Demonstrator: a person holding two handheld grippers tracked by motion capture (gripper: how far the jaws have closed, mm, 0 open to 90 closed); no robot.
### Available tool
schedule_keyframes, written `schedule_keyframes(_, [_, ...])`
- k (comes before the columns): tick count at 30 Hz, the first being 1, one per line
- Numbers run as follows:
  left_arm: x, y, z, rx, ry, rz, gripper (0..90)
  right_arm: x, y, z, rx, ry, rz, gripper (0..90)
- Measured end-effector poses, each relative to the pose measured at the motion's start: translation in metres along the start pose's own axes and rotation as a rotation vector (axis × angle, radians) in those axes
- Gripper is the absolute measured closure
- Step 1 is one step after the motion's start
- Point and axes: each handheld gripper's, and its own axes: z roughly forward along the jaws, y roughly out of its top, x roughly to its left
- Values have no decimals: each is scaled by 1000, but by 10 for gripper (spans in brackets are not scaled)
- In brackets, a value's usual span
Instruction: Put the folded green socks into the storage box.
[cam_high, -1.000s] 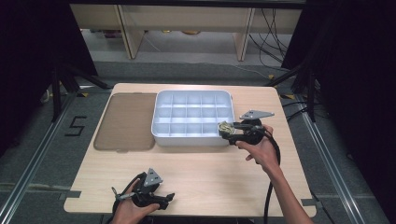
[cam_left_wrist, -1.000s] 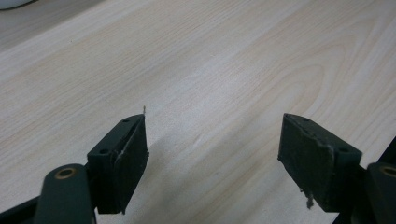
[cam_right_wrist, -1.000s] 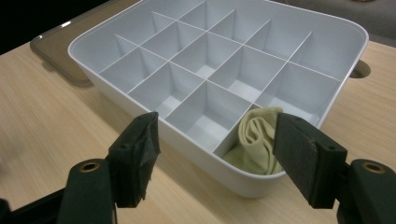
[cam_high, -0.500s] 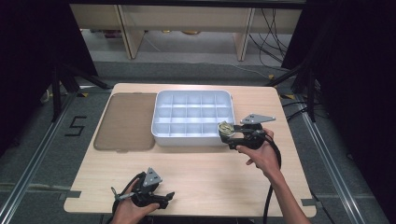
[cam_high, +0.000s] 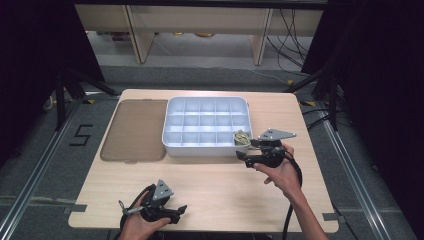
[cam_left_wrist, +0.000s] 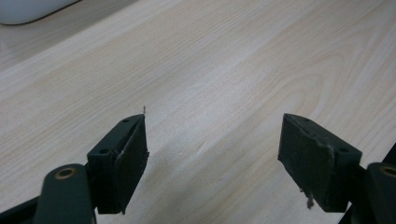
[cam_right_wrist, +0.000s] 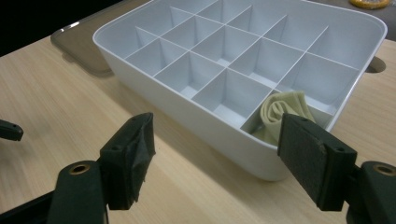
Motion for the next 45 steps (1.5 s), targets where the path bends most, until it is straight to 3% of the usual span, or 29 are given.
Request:
schedule_keyframes(6, [0, 0, 0, -2, 1, -1, 232, 4, -6, -2, 8, 16, 11, 268])
schedule_keyframes(10, [1, 0, 0, 14, -8, 36, 233, 5, -9, -3, 11, 18, -5, 261])
schedule_keyframes(15, [0, 0, 0, 5, 1, 9, 233, 10, -12, -5, 14, 29, 21, 246])
schedule_keyframes(16, [1, -1, 0, -3, 2, 3, 233, 10, -13, -6, 10, 24, -12, 239])
schedule_keyframes(23, [1, 0, -3, 3, 4, 13, 232, 18, -20, -8, 34, 46, 6, 215])
schedule_keyframes(25, [1, 0, -3, 4, 4, 13, 232, 20, -23, -8, 28, 45, 2, 210])
schedule_keyframes(26, [2, 0, -3, 7, 8, 19, 232, 19, -24, -7, 27, 47, -22, 207])
schedule_keyframes(28, [2, 0, -2, -1, 9, 15, 233, 22, -25, -8, 34, 49, -6, 200])
schedule_keyframes(34, [2, 0, -3, 5, 6, 24, 233, 26, -31, -9, 46, 58, -32, 189])
schedule_keyframes(35, [2, 0, -4, 4, 1, 27, 233, 28, -32, -9, 45, 69, -11, 187])
schedule_keyframes(36, [3, 0, -4, 4, 2, 29, 232, 26, -33, -8, 46, 65, -39, 187])
schedule_keyframes(41, [2, 0, -3, 3, 1, 28, 233, 30, -40, -9, 67, 71, -13, 187])
schedule_keyframes(43, [0, 0, -3, -2, 0, 3, 232, 28, -42, -9, 66, 62, -36, 187])
schedule_keyframes(45, [2, 0, -3, -1, -1, 27, 233, 30, -45, -10, 70, 63, -4, 187])
